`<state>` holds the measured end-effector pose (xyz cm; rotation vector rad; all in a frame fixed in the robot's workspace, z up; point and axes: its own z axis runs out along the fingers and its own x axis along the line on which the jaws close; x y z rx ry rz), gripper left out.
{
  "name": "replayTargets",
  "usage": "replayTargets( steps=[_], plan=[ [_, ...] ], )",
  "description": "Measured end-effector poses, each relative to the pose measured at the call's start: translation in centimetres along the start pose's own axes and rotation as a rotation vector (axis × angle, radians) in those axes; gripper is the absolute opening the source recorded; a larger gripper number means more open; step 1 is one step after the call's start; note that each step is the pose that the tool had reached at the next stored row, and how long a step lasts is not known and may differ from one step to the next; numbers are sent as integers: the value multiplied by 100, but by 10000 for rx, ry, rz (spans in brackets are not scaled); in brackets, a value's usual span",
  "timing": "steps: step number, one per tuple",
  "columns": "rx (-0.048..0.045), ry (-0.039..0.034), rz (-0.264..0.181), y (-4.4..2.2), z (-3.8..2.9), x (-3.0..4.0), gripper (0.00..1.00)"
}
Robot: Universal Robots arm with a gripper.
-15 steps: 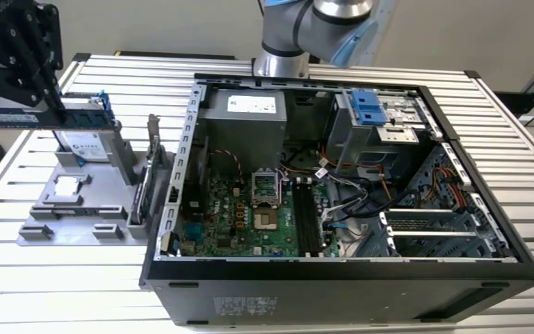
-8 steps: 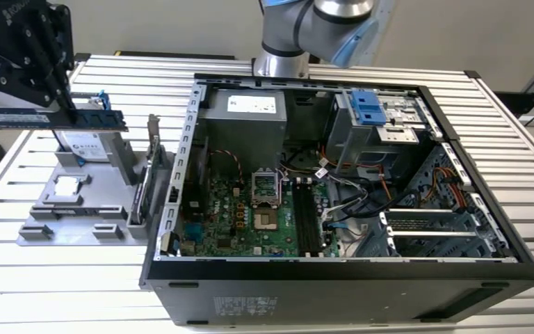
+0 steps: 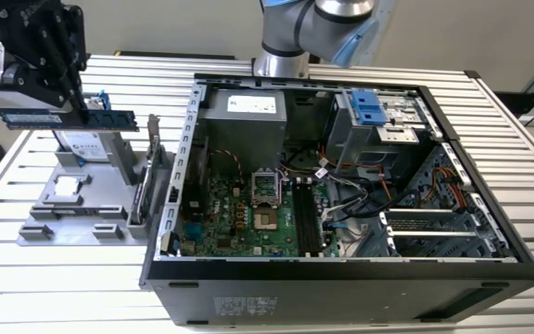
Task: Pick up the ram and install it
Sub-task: 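Pick up the ram and move it above insertion slot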
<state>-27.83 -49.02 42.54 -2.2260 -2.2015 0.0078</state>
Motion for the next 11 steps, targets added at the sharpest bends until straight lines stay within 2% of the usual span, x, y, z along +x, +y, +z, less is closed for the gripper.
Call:
replayTargets(
  steps=[11],
  plan=[
    [1,-1,-1,159,-2,2,0]
  ],
)
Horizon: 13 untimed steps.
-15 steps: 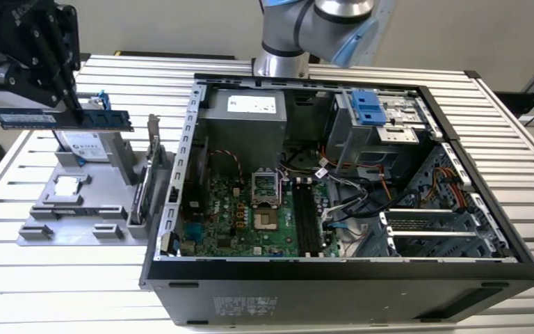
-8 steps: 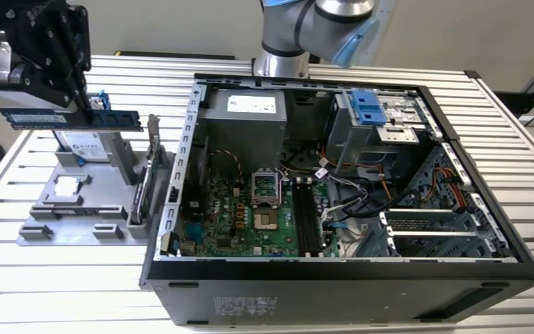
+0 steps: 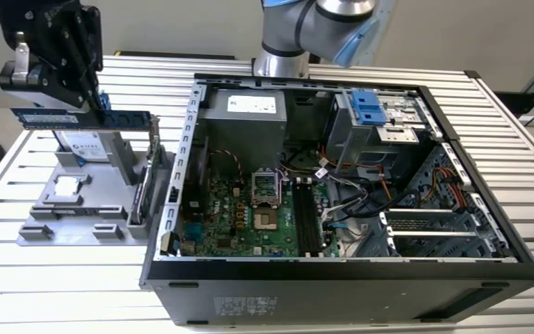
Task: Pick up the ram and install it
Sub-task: 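Pick up the ram and move it above insertion slot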
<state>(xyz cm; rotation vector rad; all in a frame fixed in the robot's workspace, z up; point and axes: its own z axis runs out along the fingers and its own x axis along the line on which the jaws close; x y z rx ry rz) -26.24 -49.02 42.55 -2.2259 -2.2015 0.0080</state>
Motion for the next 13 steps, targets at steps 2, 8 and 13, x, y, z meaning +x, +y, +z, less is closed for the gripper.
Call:
replayTargets(
  steps=[2,8,13],
  plan=[
    [0,0,0,28,0,0,0],
    [0,1,0,112,-1,1,0],
    [0,0,0,181,-2,2,0]
  ],
)
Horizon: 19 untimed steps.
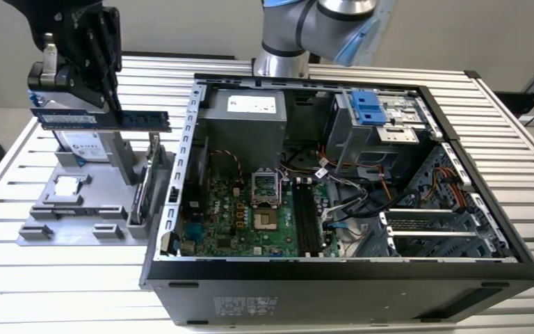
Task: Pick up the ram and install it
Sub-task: 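Pick up the ram and move it above insertion slot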
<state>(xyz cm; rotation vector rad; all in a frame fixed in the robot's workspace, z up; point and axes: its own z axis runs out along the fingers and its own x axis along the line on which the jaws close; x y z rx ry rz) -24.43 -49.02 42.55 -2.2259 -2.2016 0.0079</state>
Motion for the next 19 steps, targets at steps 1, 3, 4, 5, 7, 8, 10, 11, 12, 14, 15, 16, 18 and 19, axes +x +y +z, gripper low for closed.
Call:
replayTargets(
  steps=[1,3,4,5,7,8,10,11,12,14,15,16,18,19],
  plan=[
    [0,0,0,13,0,0,0],
    [0,0,0,43,0,1,0],
    [0,0,1,56,0,1,0],
    [0,0,0,69,0,1,0],
    [0,0,0,96,-1,1,0],
    [0,0,1,109,-1,1,0],
    [0,-1,0,135,-2,1,0],
    [-1,1,0,147,-1,2,0],
    [-1,1,0,159,-1,2,0],
    [0,0,0,186,-2,2,0],
    [0,0,0,199,-2,2,0],
    [0,0,0,212,-2,2,0],
    [0,1,0,238,-2,3,0],
    [0,0,0,252,-3,3,0]
  ],
)
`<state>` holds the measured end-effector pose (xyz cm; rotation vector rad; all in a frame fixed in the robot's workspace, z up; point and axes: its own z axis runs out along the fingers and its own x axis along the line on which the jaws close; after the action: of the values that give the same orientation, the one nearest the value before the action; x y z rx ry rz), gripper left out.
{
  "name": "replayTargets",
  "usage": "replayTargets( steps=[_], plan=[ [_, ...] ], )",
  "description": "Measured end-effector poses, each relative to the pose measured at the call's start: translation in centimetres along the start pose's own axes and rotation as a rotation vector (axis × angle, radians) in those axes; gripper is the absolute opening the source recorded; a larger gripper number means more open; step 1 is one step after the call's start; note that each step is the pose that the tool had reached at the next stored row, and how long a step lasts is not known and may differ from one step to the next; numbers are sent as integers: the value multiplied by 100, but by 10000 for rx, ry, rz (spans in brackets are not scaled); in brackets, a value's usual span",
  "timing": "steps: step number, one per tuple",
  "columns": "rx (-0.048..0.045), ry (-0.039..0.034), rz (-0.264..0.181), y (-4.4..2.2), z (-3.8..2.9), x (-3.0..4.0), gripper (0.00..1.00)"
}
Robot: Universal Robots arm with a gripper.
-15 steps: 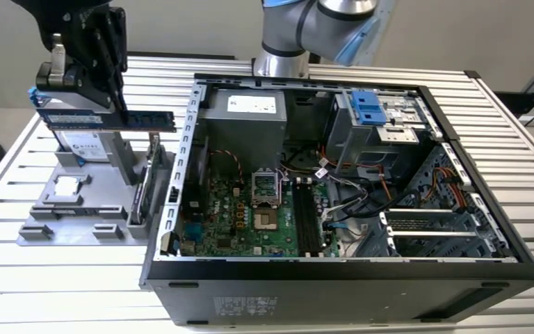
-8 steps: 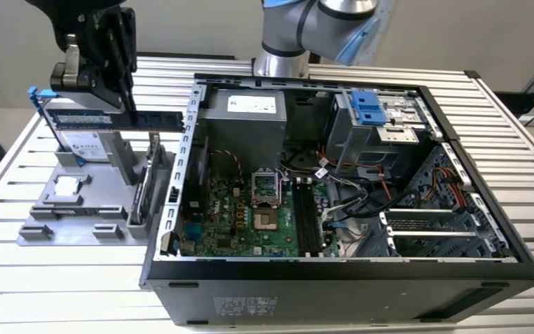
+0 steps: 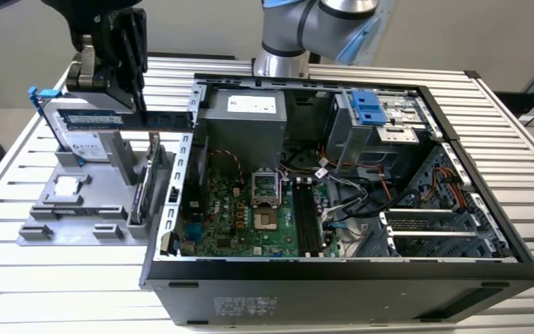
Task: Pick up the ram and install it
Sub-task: 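Pick up the ram and move it above insertion slot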
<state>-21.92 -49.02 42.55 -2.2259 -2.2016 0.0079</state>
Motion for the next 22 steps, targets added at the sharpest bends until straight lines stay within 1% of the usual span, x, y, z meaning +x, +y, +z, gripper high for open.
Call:
replayTargets(
  steps=[2,22],
  plan=[
    [0,0,0,42,-1,0,0],
    [0,0,0,312,-3,3,0]
  ],
)
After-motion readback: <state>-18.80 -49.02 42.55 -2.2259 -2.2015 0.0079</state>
